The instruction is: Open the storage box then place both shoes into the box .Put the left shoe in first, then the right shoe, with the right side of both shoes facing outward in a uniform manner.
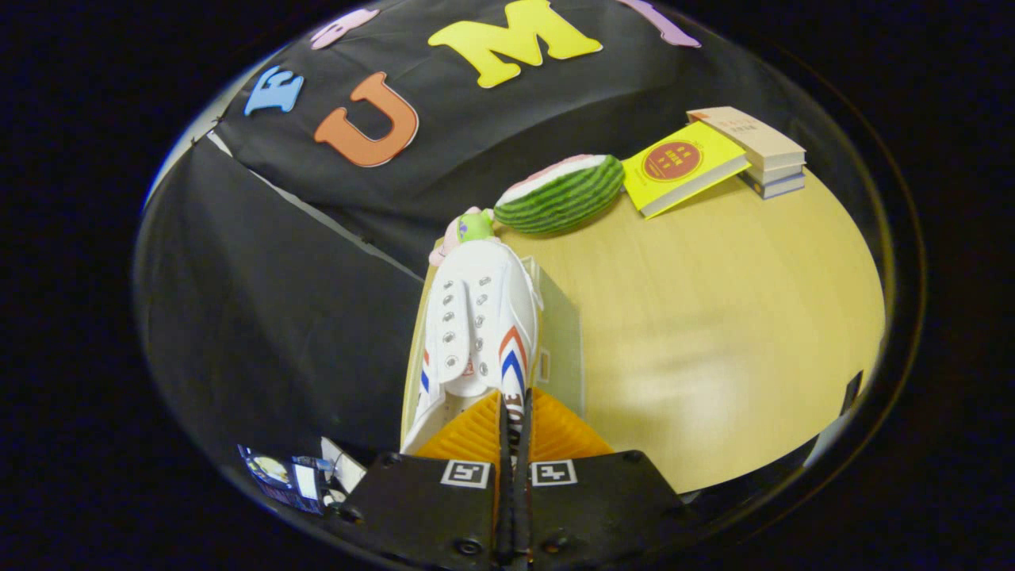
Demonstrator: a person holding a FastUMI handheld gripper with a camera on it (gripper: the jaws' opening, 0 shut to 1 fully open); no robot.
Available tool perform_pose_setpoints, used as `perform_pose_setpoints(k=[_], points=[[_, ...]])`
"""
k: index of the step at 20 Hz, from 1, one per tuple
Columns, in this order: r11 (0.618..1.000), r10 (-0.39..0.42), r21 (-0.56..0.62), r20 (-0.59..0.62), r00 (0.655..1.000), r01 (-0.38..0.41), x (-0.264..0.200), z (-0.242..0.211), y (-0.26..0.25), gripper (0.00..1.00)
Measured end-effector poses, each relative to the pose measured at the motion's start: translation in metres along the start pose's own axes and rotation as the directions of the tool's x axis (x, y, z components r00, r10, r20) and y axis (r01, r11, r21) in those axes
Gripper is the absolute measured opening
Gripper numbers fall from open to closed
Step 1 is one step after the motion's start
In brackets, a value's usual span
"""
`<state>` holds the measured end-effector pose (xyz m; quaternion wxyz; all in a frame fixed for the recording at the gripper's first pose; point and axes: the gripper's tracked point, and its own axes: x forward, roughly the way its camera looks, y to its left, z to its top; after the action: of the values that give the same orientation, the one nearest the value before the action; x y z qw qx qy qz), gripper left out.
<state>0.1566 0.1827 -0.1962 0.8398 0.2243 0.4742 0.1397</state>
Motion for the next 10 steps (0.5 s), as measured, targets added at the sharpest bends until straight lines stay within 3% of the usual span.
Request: perform_pose_setpoints(k=[4, 10], points=[[0.998, -0.025, 0.052, 0.072, 0.997, 0.021, 0.034, -0.011, 0.018, 0.06], [0.996, -0.087, -0.019, 0.148, 0.985, 0.091, 0.063, -0.027, 0.017, 0.06]])
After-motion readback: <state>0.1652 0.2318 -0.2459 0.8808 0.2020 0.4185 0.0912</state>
